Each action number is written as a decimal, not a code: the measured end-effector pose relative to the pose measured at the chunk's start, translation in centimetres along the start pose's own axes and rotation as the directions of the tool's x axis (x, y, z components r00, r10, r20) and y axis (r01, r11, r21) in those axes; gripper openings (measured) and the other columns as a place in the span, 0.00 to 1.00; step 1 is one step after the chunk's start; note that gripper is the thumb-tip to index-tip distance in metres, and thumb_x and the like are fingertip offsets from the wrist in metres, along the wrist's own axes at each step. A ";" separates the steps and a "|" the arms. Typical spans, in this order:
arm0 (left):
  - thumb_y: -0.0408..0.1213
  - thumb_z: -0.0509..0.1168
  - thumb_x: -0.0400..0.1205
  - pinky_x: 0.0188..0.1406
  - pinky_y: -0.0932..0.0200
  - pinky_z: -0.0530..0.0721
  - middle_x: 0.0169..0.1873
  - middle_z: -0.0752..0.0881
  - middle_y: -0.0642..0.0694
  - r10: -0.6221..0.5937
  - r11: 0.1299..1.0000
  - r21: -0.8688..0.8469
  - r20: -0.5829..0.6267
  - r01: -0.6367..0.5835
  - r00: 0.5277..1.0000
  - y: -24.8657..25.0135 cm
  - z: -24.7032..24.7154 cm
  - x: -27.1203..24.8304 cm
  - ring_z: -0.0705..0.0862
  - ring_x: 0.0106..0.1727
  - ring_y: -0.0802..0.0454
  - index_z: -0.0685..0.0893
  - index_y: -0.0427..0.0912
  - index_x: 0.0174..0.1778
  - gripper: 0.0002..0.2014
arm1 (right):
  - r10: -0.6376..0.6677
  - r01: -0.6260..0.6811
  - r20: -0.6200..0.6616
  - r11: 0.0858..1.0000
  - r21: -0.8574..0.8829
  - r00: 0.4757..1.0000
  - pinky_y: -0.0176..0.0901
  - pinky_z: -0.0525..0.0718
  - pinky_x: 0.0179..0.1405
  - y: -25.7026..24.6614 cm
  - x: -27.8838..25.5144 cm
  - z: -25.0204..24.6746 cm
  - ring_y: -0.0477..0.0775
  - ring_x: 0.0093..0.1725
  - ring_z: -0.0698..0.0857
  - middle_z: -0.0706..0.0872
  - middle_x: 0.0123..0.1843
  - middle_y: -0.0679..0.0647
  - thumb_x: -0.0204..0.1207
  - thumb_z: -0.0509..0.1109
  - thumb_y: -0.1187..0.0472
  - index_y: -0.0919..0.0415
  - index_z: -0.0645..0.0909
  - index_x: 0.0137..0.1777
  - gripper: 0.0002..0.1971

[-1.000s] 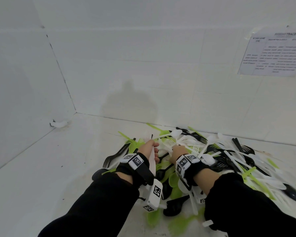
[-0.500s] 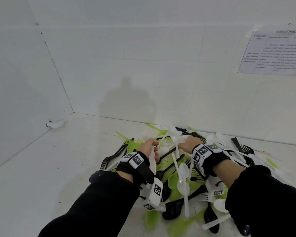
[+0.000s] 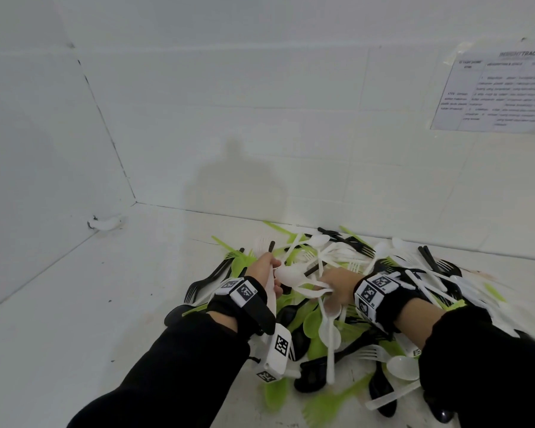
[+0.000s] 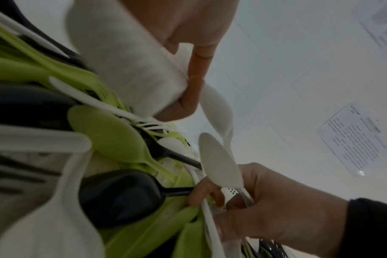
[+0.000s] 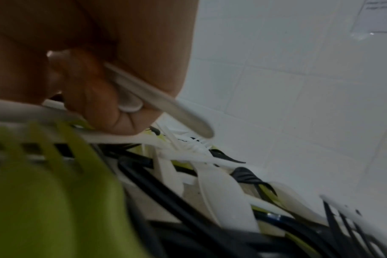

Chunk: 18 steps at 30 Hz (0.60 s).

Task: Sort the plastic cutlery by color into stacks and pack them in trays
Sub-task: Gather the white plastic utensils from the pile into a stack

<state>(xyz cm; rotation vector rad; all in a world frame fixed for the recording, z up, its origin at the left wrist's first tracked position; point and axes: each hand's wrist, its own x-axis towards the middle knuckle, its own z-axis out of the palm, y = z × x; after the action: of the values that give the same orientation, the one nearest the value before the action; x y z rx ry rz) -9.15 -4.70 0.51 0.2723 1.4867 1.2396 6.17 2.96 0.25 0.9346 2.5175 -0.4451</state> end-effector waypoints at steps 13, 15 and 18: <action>0.30 0.53 0.76 0.14 0.74 0.59 0.22 0.62 0.49 0.050 0.996 -0.067 -0.067 -0.054 0.997 0.0 -0.2 -1.4 0.58 0.18 0.55 0.66 0.41 0.31 0.07 | 0.255 -0.230 -0.266 0.966 0.121 0.930 0.40 0.72 0.46 2.2 -2.8 -3.2 0.57 0.54 0.79 0.81 0.52 0.55 0.78 0.67 0.54 0.63 0.77 0.57 0.14; 0.30 0.52 0.76 0.15 0.74 0.60 0.23 0.63 0.48 0.050 0.997 -0.060 -0.062 -0.053 0.997 -0.3 0.1 -1.6 0.58 0.17 0.55 0.67 0.40 0.32 0.07 | 0.333 -0.274 -0.322 0.937 0.215 0.886 0.40 0.70 0.44 1.9 -3.4 -2.9 0.57 0.49 0.77 0.78 0.50 0.58 0.82 0.60 0.56 0.63 0.72 0.49 0.09; 0.32 0.52 0.77 0.15 0.76 0.59 0.25 0.63 0.48 0.033 0.997 -0.062 -0.037 -0.035 0.999 -0.7 0.9 -2.0 0.58 0.20 0.55 0.67 0.41 0.31 0.08 | 0.380 -0.295 -0.276 0.906 0.305 0.883 0.41 0.78 0.35 0.1 -4.0 -1.7 0.53 0.33 0.77 0.76 0.36 0.57 0.84 0.54 0.64 0.60 0.67 0.32 0.16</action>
<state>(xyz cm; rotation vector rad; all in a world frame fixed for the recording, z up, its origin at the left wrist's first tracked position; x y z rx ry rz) -7.41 -6.03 1.25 0.2361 1.4764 1.3217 8.52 1.62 3.61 1.6456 2.5378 -0.5447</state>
